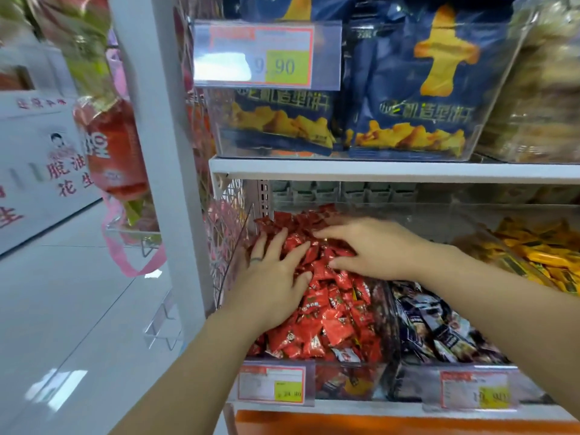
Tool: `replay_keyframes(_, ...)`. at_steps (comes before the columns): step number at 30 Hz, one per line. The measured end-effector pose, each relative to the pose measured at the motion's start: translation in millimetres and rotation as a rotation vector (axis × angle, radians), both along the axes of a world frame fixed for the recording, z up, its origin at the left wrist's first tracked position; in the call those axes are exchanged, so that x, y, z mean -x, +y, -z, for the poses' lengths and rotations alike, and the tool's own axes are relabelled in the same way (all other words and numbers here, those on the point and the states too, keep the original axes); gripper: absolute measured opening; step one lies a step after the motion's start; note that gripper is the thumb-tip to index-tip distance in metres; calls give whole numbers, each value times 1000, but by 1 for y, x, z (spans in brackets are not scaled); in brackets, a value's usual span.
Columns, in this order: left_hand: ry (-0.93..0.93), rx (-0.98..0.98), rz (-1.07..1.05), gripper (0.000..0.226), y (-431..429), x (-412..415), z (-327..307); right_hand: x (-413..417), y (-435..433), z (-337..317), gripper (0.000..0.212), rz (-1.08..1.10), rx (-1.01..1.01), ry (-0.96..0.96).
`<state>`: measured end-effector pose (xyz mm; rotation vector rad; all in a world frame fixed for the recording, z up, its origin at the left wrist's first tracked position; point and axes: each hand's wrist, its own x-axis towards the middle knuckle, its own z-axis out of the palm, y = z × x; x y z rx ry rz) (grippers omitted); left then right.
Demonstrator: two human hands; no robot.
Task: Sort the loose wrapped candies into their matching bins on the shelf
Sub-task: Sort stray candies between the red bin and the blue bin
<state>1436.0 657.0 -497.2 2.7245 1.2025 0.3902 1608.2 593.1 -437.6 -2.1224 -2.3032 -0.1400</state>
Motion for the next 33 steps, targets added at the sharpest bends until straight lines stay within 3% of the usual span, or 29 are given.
replay_keyframes(3,105,105,-6,54,15,-11,2,-1,13,12,60,52,173,-117)
replay_keyframes(10,140,109,-60,54,43,-27,1,-8,53,21,54,71,271,-179)
replay_keyframes(12,144,134,-60,54,47,-29,-4,-11,53,21,52,54,252,-122)
replay_keyframes(15,126,116,-19,55,38,-21,-14,-11,36,14,44,-2,172,113)
replay_keyframes(20,-215,23,130,41,-5,17,-16,2,-12,-2,34,-83,-31,142)
replay_keyframes(23,-435,123,236,23,-33,36,-12,10,-36,-3,15,-120,31,41)
replay_keyframes(27,-224,344,379,20,-63,31,-7,16,-49,-1,25,-12,312,-154)
replay_keyframes(31,25,195,343,34,-63,15,5,20,-47,4,63,35,356,-231)
replay_keyframes(33,75,132,248,40,-56,12,6,21,-44,7,68,55,350,-213)
